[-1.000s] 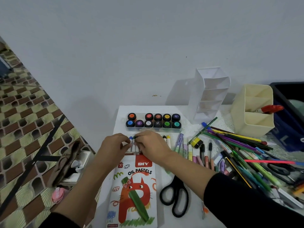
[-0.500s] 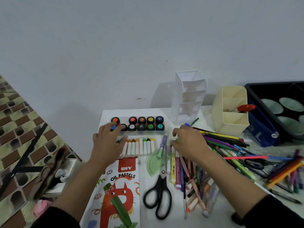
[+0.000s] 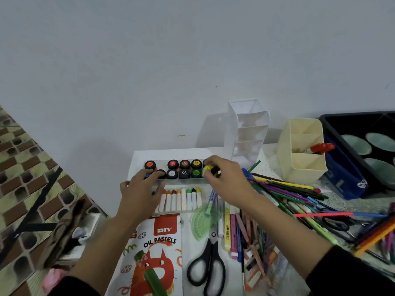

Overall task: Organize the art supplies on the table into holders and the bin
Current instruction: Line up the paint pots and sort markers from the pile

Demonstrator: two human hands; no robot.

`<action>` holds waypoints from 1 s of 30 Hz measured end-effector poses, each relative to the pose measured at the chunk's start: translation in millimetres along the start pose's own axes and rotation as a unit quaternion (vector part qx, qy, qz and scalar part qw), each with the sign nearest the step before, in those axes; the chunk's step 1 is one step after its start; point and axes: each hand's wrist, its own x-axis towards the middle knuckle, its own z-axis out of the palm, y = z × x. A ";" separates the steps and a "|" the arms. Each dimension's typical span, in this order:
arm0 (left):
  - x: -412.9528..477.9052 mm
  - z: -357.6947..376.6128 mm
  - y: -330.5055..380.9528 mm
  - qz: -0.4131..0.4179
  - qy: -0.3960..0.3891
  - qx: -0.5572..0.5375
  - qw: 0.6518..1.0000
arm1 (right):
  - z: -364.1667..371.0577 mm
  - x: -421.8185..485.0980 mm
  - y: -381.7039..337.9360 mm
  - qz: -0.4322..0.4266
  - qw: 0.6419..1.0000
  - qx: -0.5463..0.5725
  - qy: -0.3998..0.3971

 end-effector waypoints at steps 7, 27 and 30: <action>-3.5 0.6 -4.9 0.029 0.037 0.004 0.999 | 55.9 75.1 -25.1 -0.077 0.995 -0.009 -0.058; 6.9 7.8 -13.8 0.054 0.118 0.019 0.991 | 103.3 132.0 -26.5 -0.157 0.958 -0.170 -0.172; 6.9 7.2 -12.8 0.054 0.116 0.020 0.992 | 101.7 130.2 -24.2 -0.164 0.953 -0.172 -0.187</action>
